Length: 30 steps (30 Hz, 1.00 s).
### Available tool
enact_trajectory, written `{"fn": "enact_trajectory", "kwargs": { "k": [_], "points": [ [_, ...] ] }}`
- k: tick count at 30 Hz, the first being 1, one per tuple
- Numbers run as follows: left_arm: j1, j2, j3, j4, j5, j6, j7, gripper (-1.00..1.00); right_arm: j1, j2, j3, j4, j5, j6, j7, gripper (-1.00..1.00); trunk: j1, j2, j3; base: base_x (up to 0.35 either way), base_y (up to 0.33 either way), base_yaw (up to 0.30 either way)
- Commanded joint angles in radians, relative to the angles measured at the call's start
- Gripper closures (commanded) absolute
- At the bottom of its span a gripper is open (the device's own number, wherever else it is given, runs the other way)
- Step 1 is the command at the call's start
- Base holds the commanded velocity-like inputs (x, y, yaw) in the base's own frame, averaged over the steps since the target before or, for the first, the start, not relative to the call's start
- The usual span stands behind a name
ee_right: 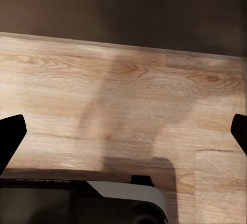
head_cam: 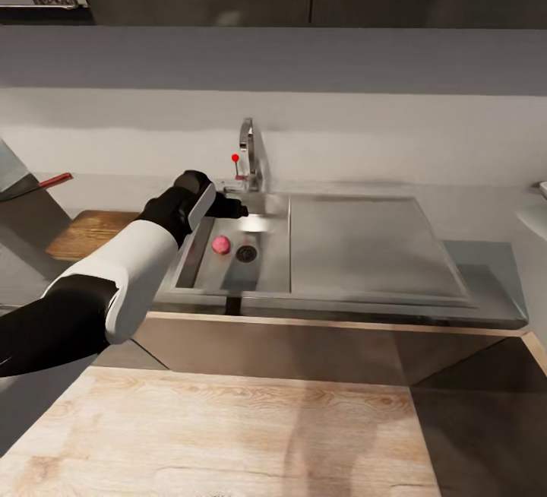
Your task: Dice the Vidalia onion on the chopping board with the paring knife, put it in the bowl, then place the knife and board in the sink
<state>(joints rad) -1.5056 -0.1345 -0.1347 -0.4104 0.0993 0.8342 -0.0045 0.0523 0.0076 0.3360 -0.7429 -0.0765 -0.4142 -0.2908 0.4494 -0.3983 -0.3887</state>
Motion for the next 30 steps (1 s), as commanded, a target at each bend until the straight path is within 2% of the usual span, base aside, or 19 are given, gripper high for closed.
{"fn": "enact_trajectory", "kwargs": {
  "k": [1,12,21,30],
  "points": [
    [0.000,0.001,-0.008,0.000,0.010,0.004,0.003,-1.00,0.000,-0.002,0.004,-0.001,-0.008,-0.003,-0.003,-1.00,0.001,-0.002,-0.001,0.000,0.000,0.014],
    [0.033,0.000,-0.008,0.000,0.010,0.003,0.003,-1.00,0.000,-0.003,0.003,-0.001,-0.008,-0.002,-0.001,-1.00,0.001,-0.002,-0.001,0.013,-0.015,0.003],
    [0.069,0.001,-0.008,0.003,0.010,0.003,0.003,-1.00,0.001,0.003,0.003,-0.001,-0.009,-0.002,-0.007,-1.00,0.001,-0.002,-0.001,0.200,-0.115,0.000],
    [0.107,0.003,-0.008,0.004,0.010,0.003,0.003,-1.00,0.000,0.003,0.003,-0.001,-0.009,-0.002,-0.008,-1.00,0.001,-0.002,-0.001,0.022,-0.008,0.082]
  ]
}}
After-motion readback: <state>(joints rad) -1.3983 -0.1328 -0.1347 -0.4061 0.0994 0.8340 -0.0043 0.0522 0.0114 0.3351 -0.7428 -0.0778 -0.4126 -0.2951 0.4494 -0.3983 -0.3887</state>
